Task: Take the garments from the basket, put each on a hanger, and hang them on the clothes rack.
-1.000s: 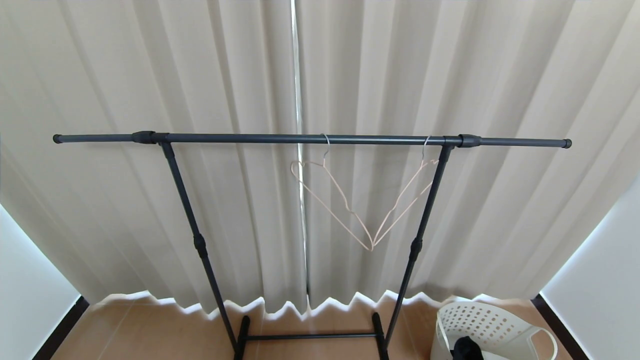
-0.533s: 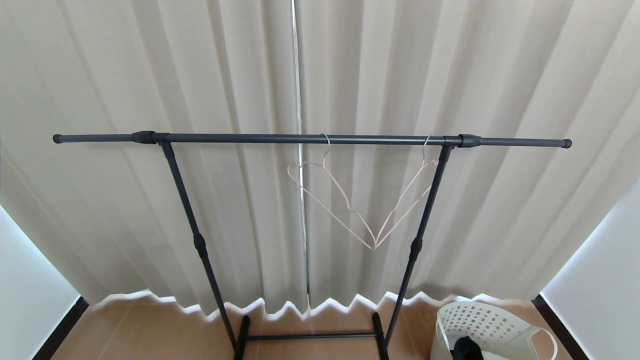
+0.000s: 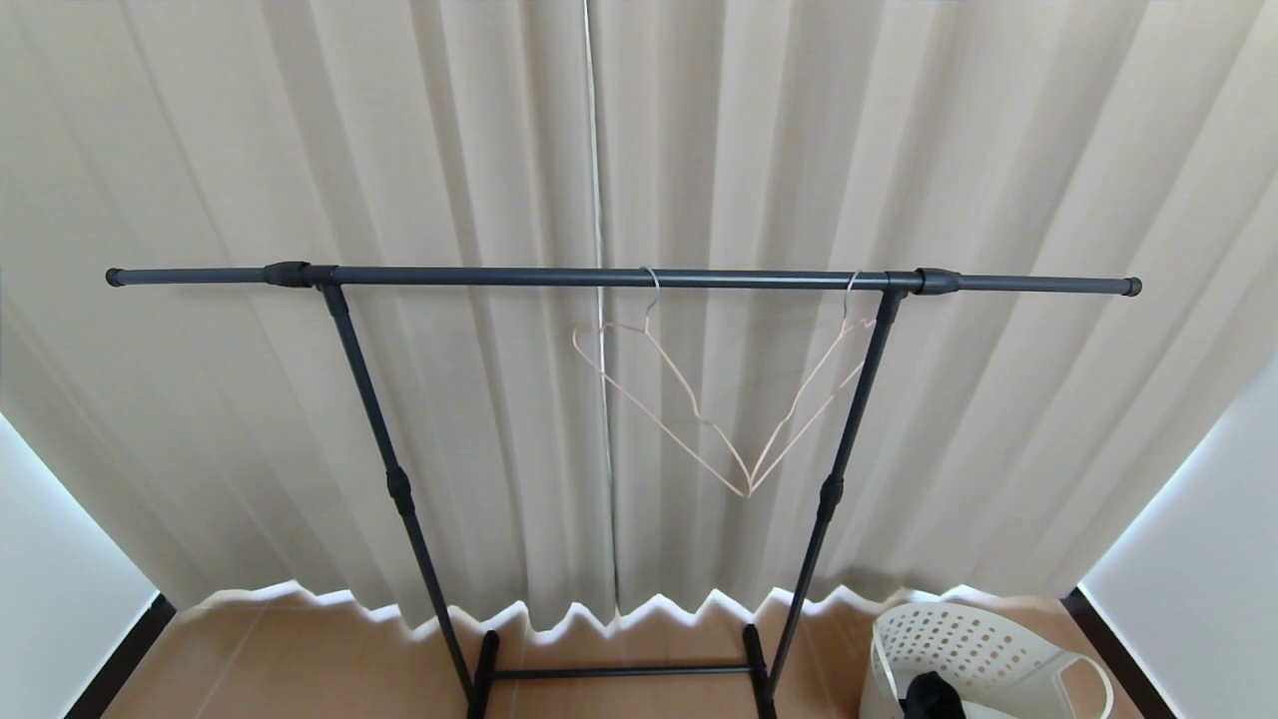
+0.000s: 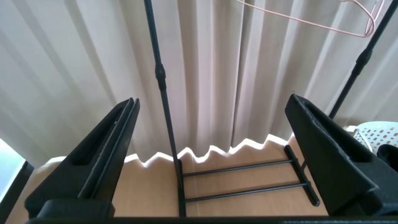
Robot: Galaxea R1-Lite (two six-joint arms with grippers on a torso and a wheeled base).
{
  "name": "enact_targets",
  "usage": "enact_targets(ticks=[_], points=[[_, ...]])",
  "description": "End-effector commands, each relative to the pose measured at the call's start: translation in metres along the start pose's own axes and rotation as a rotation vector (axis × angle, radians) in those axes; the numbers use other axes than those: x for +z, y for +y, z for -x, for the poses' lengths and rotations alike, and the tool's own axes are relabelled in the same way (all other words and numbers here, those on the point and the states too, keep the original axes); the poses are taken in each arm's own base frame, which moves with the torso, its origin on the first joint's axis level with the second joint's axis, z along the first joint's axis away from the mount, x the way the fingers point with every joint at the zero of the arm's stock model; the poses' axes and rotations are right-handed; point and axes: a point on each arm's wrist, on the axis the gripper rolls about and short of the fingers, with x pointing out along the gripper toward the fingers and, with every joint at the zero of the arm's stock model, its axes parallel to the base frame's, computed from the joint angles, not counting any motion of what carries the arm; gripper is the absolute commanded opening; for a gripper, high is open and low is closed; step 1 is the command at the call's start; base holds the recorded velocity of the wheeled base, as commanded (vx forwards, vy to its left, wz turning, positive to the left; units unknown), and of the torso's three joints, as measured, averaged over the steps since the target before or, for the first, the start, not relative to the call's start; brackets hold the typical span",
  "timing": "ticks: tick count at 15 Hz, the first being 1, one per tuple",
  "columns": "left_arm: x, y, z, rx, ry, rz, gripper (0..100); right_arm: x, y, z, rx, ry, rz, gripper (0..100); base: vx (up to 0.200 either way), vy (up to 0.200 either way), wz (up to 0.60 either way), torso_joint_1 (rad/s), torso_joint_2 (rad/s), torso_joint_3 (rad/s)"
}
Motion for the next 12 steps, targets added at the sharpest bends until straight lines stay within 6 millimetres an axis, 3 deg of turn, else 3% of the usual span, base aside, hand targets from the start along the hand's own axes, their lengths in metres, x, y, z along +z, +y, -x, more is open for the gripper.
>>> enact_targets(ticks=[1,12], points=[[0.0000,0.0000,-0.0001,0.000,0.002,0.000,100,0.0000,0.0000,0.0000,-0.001,-0.001,-0.003,100,0.000,0.000,0.00,0.000,0.00,0.000],[0.0000,0.0000,-0.0001,-0.002,0.001,-0.002,100,0.0000,0.0000,0.0000,-0.001,-0.001,-0.004,100,0.000,0.000,0.00,-0.137,0.33,0.185]])
